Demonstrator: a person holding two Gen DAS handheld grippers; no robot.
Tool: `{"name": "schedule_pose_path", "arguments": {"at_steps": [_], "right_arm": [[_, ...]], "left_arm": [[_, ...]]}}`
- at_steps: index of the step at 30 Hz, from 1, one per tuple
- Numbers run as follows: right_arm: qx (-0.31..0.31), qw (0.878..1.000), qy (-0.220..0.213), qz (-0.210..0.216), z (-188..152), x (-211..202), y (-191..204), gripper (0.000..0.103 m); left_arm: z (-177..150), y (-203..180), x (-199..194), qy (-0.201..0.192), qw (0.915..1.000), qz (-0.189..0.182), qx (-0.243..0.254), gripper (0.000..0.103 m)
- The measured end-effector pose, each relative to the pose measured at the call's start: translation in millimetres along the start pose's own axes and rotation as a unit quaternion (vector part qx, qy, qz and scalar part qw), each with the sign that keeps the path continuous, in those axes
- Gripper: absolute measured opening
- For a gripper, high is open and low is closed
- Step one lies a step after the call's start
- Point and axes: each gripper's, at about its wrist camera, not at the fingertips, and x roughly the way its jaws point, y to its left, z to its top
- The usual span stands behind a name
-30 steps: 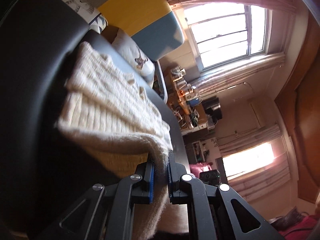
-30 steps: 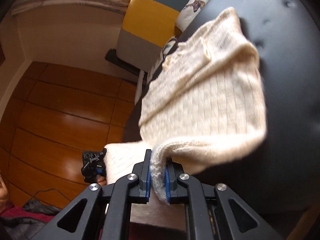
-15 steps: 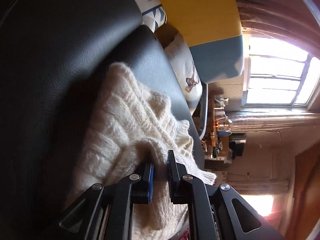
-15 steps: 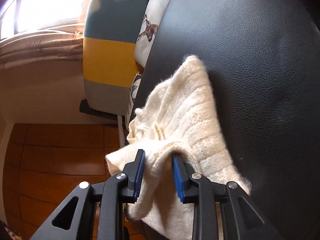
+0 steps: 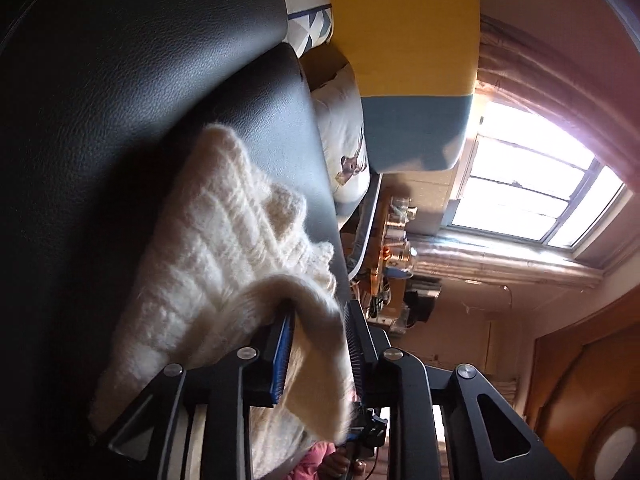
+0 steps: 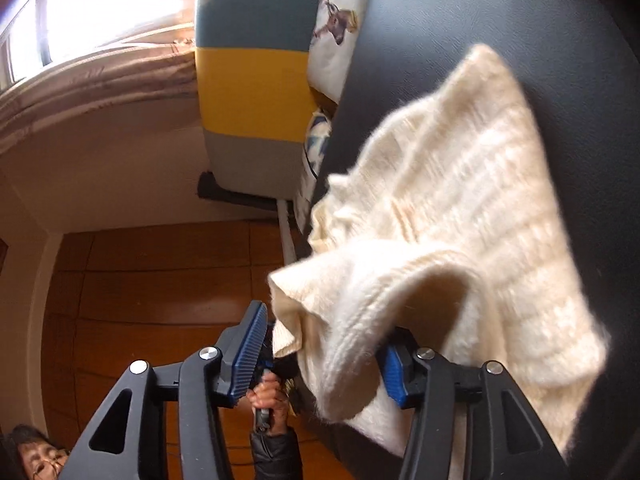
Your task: Fold clothes
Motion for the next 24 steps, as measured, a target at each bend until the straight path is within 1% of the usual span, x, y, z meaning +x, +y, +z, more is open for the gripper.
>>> {"name": "schedule_pose_path", "arguments": {"at_steps": [3,5,8,10,11,12,13,14,15,16,17,18,19,20,22,23,24], "right_arm": [[0.008,0.999,-0.031,0.013,13,2,1,0.055],[0.015,0.999,-0.046,0.009,20,4,-1,0.055],[0.02,0.998,-0.052,-0.005,26,7,-4,0.055],[0.017,0.998,-0.052,-0.01,28,9,-3,0.055],[0.013,0.998,-0.053,-0.014,28,9,-1,0.055],[0.007,0.998,-0.055,-0.017,29,9,2,0.055],[-0.002,0.998,-0.058,-0.022,29,8,6,0.055],[-0.016,0.997,-0.063,-0.031,28,7,12,0.055],[-0.036,0.996,-0.064,-0.049,26,8,19,0.055],[-0.058,0.994,-0.061,-0.071,22,10,27,0.055],[-0.087,0.99,-0.053,-0.102,17,16,35,0.055],[-0.121,0.982,-0.041,-0.138,10,24,43,0.055],[-0.154,0.972,-0.029,-0.174,3,33,51,0.055],[-0.189,0.959,-0.016,-0.212,-6,43,57,0.055],[-0.26,0.922,0.006,-0.287,-25,65,64,0.055],[-0.287,0.905,0.012,-0.314,-33,74,65,0.055],[-0.304,0.894,0.017,-0.33,-38,81,63,0.055]], "left_arm": [[7,-3,0,-0.019,0.9998,-0.007,-0.008,0.026],[12,-4,-1,-0.031,0.9995,-0.005,-0.01,0.032],[19,-5,-6,-0.048,0.9988,0.005,-0.005,0.034],[22,-9,-12,-0.061,0.9979,0.019,0.012,0.036],[23,-12,-15,-0.067,0.9969,0.03,0.026,0.039],[23,-16,-19,-0.075,0.9945,0.054,0.048,0.041],[21,-19,-22,-0.084,0.9902,0.085,0.072,0.044],[19,-23,-22,-0.091,0.9838,0.119,0.099,0.046],[16,-27,-20,-0.09,0.9773,0.146,0.125,0.046],[12,-29,-18,-0.082,0.9726,0.161,0.146,0.046],[9,-29,-15,-0.072,0.9676,0.175,0.166,0.046],[3,-31,-13,-0.063,0.9629,0.184,0.187,0.046],[-2,-33,-10,-0.054,0.9577,0.191,0.208,0.046],[-8,-35,-7,-0.048,0.9516,0.2,0.228,0.046],[-18,-40,-2,-0.036,0.9374,0.218,0.269,0.046],[-24,-42,1,-0.03,0.9295,0.227,0.289,0.046],[-27,-43,5,-0.025,0.9197,0.242,0.308,0.046]]}}
